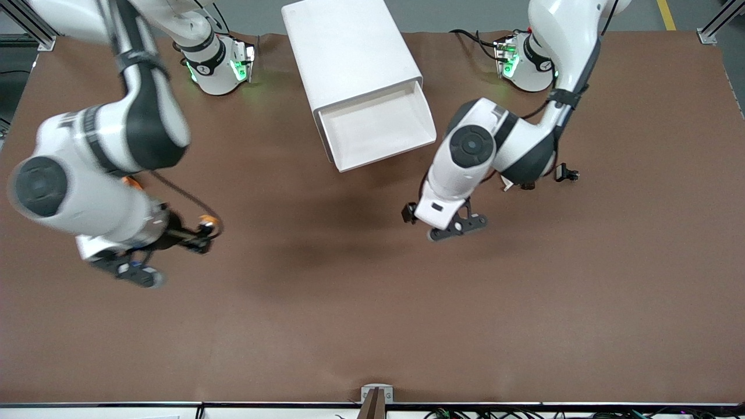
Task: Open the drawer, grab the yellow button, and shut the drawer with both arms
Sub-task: 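Push the drawer shut with the left gripper while the right gripper sets the button down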
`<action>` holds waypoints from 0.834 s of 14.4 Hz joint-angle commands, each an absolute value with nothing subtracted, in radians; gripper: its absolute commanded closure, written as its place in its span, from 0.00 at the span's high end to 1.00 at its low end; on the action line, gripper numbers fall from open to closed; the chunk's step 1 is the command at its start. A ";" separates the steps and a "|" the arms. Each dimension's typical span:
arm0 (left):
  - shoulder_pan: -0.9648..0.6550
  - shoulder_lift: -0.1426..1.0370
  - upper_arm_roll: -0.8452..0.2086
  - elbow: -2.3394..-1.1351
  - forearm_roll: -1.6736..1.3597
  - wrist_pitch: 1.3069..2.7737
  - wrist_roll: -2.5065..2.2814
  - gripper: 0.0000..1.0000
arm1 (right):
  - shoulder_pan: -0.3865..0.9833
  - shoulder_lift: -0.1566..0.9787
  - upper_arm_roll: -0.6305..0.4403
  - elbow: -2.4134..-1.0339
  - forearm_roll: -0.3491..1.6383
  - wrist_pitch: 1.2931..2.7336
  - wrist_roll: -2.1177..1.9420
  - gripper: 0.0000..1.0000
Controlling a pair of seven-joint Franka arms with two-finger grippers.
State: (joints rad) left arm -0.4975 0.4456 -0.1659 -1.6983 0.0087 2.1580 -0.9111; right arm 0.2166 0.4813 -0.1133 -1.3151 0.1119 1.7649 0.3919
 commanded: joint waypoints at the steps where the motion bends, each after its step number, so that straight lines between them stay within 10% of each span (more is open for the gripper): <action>1: -0.570 0.335 -0.161 -1.847 0.031 2.194 -0.951 1.00 | 0.103 0.480 -0.092 -1.431 0.095 1.908 0.206 0.00; 12: -0.681 0.325 -0.248 -1.852 0.008 2.161 -1.213 1.00 | -0.015 0.649 -0.092 -1.597 0.065 2.186 0.138 0.00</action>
